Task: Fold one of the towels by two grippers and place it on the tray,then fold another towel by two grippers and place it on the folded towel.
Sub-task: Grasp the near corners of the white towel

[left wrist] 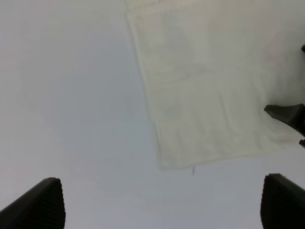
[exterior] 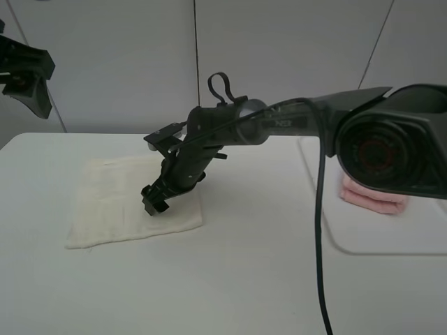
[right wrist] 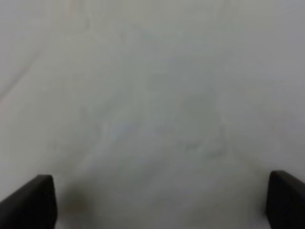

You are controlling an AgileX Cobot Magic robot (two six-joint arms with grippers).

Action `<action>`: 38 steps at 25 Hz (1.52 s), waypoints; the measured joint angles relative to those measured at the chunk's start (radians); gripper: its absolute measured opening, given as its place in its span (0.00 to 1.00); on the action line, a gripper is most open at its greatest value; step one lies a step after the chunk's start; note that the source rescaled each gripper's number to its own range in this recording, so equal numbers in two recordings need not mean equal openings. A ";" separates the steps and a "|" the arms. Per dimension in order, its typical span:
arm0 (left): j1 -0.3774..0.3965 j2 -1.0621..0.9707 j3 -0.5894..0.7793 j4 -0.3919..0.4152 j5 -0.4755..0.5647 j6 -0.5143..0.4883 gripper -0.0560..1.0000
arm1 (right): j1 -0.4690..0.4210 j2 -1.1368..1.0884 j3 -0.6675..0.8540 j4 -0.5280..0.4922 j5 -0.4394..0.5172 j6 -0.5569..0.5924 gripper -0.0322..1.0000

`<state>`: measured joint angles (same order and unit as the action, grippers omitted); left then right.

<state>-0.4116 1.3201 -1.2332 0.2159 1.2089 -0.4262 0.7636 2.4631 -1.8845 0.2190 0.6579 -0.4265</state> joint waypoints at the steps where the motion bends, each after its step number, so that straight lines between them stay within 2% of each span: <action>1: 0.000 0.000 0.000 0.000 0.000 0.000 1.00 | -0.009 -0.001 -0.003 0.000 0.014 0.005 0.93; 6: 0.000 0.000 0.000 0.000 0.000 0.000 1.00 | -0.038 -0.008 -0.010 -0.061 0.093 0.062 0.93; 11: 0.000 0.000 0.000 0.001 0.000 0.000 1.00 | -0.039 -0.017 -0.018 -0.230 0.218 0.185 0.93; 14: 0.000 0.000 0.000 0.001 0.000 0.000 1.00 | -0.039 -0.020 -0.020 -0.295 0.314 0.250 0.93; 20: 0.000 0.000 0.000 0.001 0.000 0.000 1.00 | -0.048 -0.026 -0.020 -0.317 0.423 0.275 0.93; 26: 0.000 0.000 0.000 0.002 0.000 0.000 1.00 | -0.074 -0.026 -0.020 -0.322 0.502 0.381 0.93; 38: 0.000 0.000 0.000 0.002 0.000 -0.012 1.00 | -0.097 -0.029 -0.020 -0.323 0.533 0.420 0.93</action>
<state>-0.4116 1.3201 -1.2332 0.2183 1.2089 -0.4384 0.6667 2.4343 -1.9041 -0.1037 1.1911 -0.0064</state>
